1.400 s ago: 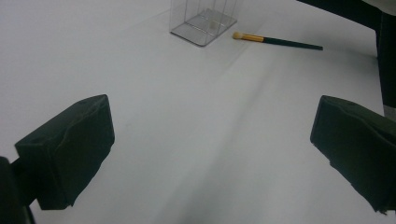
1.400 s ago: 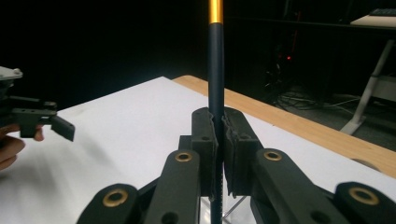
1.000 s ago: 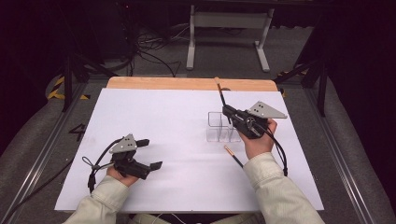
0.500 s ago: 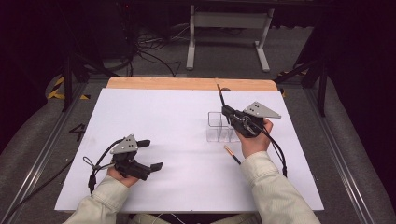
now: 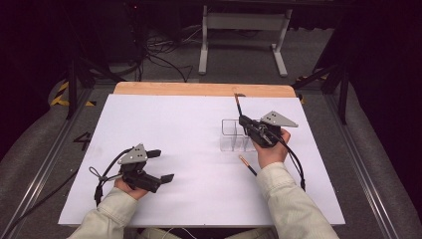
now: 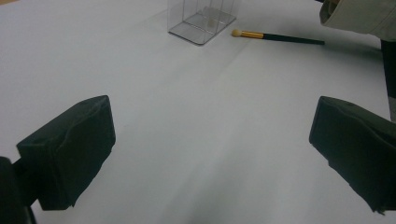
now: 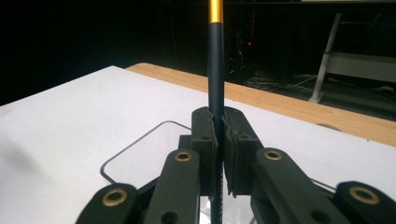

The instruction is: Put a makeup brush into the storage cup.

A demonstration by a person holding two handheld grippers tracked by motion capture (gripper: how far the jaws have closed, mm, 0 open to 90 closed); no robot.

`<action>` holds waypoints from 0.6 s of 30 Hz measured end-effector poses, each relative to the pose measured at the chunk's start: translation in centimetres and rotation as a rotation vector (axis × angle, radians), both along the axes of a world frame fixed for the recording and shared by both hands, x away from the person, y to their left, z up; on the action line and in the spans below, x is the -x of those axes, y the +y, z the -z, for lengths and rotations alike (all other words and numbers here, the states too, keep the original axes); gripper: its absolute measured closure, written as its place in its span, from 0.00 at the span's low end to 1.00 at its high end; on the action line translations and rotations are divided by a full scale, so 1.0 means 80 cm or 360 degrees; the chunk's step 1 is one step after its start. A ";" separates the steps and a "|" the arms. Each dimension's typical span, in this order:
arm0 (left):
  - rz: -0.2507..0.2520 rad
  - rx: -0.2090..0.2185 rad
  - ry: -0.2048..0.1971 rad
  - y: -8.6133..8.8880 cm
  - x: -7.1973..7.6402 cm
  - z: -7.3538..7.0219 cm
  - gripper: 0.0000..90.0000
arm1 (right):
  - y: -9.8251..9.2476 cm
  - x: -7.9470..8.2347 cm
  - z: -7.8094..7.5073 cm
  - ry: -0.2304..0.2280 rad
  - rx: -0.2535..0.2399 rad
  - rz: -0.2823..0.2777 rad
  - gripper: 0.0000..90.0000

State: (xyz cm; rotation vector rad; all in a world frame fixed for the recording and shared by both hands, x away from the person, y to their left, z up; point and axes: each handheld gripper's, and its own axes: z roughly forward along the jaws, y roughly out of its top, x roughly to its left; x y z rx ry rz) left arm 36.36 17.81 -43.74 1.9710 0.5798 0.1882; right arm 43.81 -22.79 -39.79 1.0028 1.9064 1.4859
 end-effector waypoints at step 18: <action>0.0008 -0.0002 0.0004 -0.001 0.000 0.000 0.01 | 0.000 -0.002 0.014 0.0104 -0.0053 -0.0013 0.93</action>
